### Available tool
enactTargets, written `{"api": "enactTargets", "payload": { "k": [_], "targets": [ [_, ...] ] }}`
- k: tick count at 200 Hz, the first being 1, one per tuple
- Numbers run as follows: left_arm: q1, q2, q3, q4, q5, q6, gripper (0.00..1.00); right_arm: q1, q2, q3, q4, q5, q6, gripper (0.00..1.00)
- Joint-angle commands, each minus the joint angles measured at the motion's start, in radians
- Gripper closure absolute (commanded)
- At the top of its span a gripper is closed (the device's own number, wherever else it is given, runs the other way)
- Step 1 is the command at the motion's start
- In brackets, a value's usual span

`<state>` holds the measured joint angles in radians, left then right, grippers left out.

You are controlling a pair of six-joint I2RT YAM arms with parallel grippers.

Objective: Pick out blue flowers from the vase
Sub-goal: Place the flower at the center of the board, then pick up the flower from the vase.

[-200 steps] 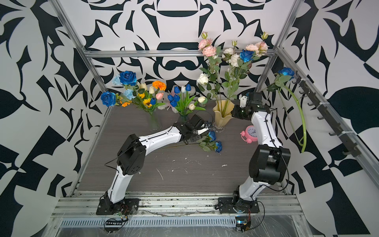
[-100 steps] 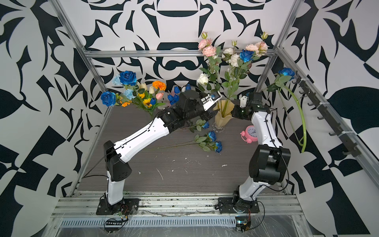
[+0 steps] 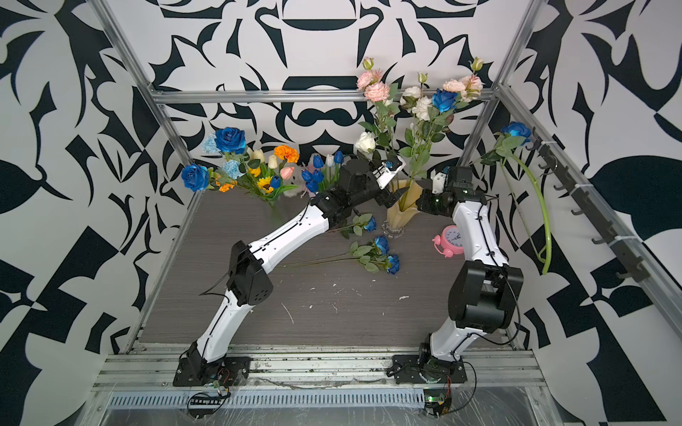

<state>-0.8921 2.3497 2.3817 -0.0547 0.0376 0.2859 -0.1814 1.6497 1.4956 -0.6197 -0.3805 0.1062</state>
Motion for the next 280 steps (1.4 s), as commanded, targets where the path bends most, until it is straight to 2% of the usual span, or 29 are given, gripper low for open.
{"api": "enactTargets", "payload": {
  "k": [1,89,109,209,246,280],
  "targets": [
    [-0.001,0.011,0.003,0.133,0.026,-0.015,0.09,0.007,-0.03,-0.008,0.001,0.001,-0.001,1.0],
    [0.016,0.091,0.079,0.176,0.057,-0.031,0.08,0.013,0.004,0.031,0.032,-0.002,0.022,1.0],
    [0.019,0.096,0.077,0.18,0.059,-0.027,0.08,0.016,0.02,0.06,0.032,-0.004,0.025,0.97],
    [0.044,0.168,0.174,0.171,0.084,-0.02,0.07,0.039,0.081,0.136,0.024,0.0,0.026,0.74],
    [0.054,0.193,0.201,0.194,0.081,-0.032,0.13,0.039,0.054,0.128,0.061,0.014,0.035,0.56],
    [0.065,0.228,0.243,0.208,0.098,-0.066,0.14,0.039,-0.013,0.092,0.159,0.007,0.067,0.45]
  ]
}}
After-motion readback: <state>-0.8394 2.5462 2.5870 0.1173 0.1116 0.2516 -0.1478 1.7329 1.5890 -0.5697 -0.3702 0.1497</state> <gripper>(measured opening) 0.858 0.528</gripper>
